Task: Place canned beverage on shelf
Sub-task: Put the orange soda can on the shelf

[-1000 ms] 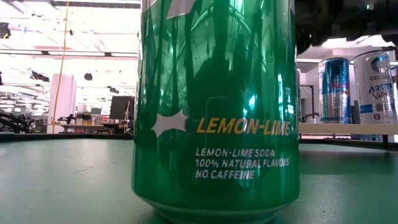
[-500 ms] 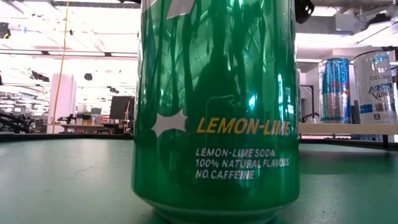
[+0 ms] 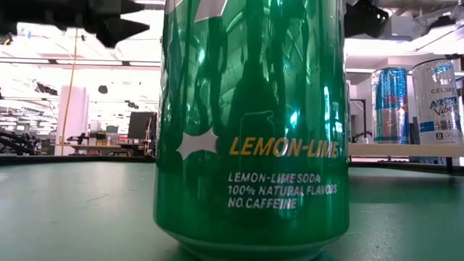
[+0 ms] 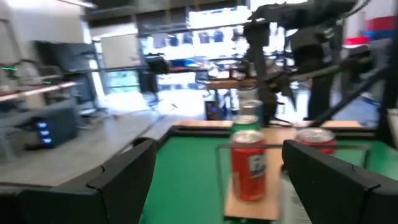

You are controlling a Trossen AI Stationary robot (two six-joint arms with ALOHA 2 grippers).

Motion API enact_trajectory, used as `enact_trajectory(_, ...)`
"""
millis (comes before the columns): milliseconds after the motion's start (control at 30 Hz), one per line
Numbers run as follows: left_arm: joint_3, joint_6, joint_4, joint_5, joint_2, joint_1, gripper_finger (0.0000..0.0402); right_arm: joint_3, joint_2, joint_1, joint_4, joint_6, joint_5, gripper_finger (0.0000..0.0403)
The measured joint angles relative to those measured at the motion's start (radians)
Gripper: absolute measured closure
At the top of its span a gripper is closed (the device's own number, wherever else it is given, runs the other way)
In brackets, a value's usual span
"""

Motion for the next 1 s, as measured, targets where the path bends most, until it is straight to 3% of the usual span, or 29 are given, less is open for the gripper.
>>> enact_trajectory(300, -0.205, -0.089, 0.105, -0.031, -0.065, 0.0, 0.0068, 0.035, 0.097, -0.019, 0.023, 0.004, 0.012, 0.0024)
enact_trajectory(400, -0.26, -0.117, 0.189, -0.04, -0.071, 0.0, 0.0068, 0.115, 0.153, -0.017, -0.124, -0.022, 0.011, 0.0024)
enact_trajectory(667, -0.259, -0.165, 0.084, -0.058, -0.075, 0.0, 0.0068, 0.334, 0.261, -0.009, -0.387, 0.0, 0.034, 0.0024)
enact_trajectory(833, -0.259, -0.253, -0.008, -0.049, -0.075, 0.0, 0.0068, 0.351, 0.296, -0.014, -0.411, 0.015, 0.024, 0.0024)
enact_trajectory(1000, -0.259, -0.245, -0.007, -0.05, -0.076, 0.0, 0.0068, 0.351, 0.326, -0.035, -0.412, 0.032, 0.015, 0.0024)
